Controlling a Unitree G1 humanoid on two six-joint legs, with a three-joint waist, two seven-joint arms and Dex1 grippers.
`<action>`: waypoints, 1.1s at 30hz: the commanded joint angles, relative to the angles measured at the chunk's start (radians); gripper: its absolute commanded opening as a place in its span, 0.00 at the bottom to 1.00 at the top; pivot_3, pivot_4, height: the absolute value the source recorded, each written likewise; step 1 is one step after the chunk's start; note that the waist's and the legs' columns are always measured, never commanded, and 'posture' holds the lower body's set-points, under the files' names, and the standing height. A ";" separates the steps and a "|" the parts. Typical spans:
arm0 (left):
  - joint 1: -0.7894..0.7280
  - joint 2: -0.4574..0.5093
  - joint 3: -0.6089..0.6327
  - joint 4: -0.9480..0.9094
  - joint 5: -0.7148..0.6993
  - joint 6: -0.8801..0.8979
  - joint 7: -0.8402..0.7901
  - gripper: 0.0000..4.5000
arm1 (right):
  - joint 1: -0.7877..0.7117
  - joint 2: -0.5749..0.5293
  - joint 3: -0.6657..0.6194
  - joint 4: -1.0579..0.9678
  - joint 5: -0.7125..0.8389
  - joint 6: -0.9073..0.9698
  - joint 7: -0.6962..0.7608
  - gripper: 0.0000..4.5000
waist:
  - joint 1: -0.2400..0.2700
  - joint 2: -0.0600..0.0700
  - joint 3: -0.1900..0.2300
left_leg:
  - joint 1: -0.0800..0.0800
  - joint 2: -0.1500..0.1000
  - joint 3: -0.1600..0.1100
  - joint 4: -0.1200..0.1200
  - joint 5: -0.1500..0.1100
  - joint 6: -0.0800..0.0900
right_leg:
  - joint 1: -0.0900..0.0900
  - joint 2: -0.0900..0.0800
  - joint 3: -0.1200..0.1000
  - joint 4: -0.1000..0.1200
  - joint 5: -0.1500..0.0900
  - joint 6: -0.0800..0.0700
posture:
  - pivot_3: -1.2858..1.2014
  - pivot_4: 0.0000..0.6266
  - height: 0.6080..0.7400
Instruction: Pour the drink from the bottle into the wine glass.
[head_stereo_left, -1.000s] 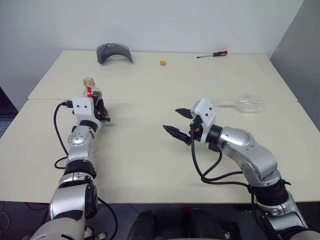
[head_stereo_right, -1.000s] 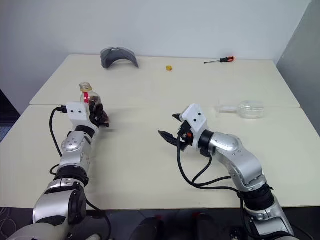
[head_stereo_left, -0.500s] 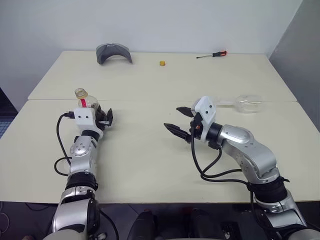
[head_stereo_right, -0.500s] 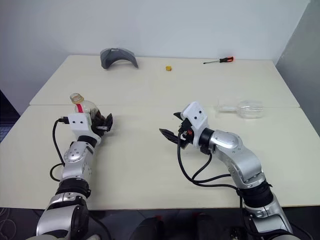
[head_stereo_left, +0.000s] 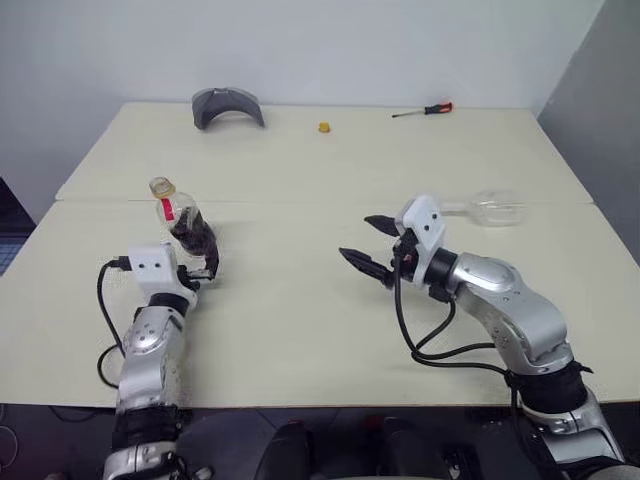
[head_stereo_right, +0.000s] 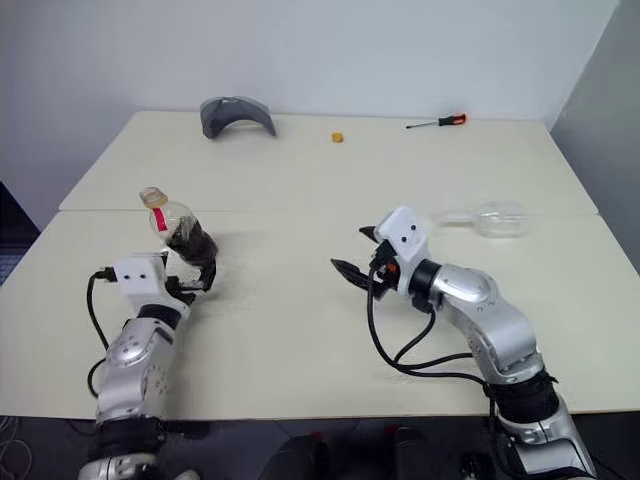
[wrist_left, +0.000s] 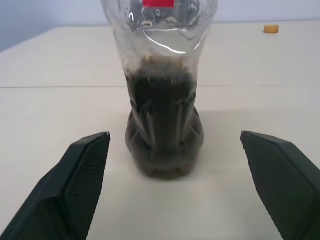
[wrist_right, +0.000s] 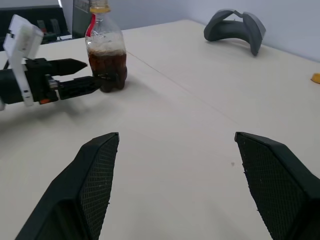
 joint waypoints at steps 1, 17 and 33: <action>0.147 -0.011 -0.044 -0.333 -0.072 0.164 -0.015 0.99 | 0.062 -0.051 -0.074 -0.089 0.011 0.009 0.000 0.88 | 0.000 0.000 0.000 | 0.000 0.000 0.000 0.000 0.000 0.000 | 0.000 0.000 0.000 -0.001 0.000 0.000 | 0.52 0.24 1.00; 0.066 0.097 -0.262 -0.552 -0.162 0.361 -0.275 1.00 | 0.252 -0.057 -0.259 -0.058 -0.056 0.000 -0.179 0.99 | 0.014 0.001 0.000 | 0.003 0.000 0.001 -0.001 0.000 0.001 | 0.002 0.002 0.001 0.000 0.000 0.000 | 0.52 0.24 1.00; -0.187 0.167 -0.347 -0.329 -0.149 0.248 -0.621 1.00 | -0.097 0.269 -0.571 0.407 0.102 0.085 -0.486 0.99 | -0.005 0.003 0.000 | 0.004 0.000 0.004 -0.001 0.000 0.000 | 0.001 0.002 0.003 0.002 -0.001 -0.001 | 0.52 0.24 1.00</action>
